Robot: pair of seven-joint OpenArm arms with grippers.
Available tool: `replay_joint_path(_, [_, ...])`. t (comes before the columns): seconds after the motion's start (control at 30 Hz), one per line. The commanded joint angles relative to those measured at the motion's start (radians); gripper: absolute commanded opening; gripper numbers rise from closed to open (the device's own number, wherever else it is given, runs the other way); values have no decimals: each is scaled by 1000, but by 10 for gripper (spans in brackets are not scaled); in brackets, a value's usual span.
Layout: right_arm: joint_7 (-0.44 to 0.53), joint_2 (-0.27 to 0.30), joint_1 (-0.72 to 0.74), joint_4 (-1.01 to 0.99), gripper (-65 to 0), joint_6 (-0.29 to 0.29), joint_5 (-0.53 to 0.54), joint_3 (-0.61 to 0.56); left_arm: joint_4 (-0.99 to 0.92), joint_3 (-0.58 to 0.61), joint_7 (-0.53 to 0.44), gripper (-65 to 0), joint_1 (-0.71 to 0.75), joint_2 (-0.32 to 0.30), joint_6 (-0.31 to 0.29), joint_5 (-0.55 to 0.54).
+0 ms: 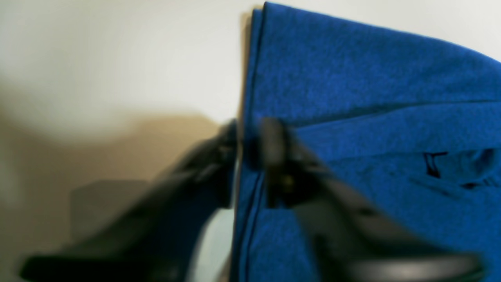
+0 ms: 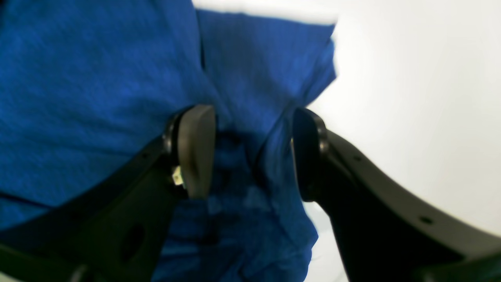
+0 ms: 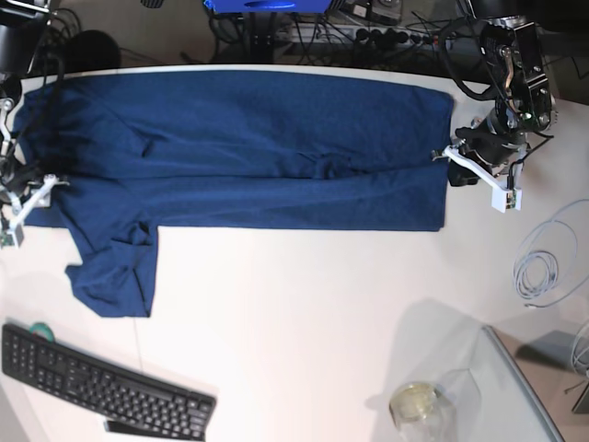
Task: Layout the t-shirt on the table in an organized manner, then fold the t-shirt properly
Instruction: 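Lower the folded edge onto the shirt and open both grippers, then raise both grippers and move the right gripper to the loose sleeve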
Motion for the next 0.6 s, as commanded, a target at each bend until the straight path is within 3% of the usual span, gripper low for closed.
replay_joint_path(0.0, [14, 16, 15, 26, -339, -1, 5, 7, 22, -1, -18, -426, -4, -13, -4, -11])
replay_joint_path(0.13, [17, -15, 20, 66, -338, -1, 5, 6, 85, -1, -18, -214, 11, -7, -4, -13])
replay_joint_path(0.23, [21, -30, 22, 95, -338, -1, 5, 3, 175, -29, -16, -125, 36, 9, -4, -13])
replay_joint_path(0.47, [21, -41, 177, 28, -336, -1, 5, 1, 289, -258, 108, -109, 54, 13, -9, -13])
replay_joint_path(0.57, [21, -40, 293, -103, -336, -1, 3, 3, 287, -364, 117, -109, 82, 13, -79, -13])
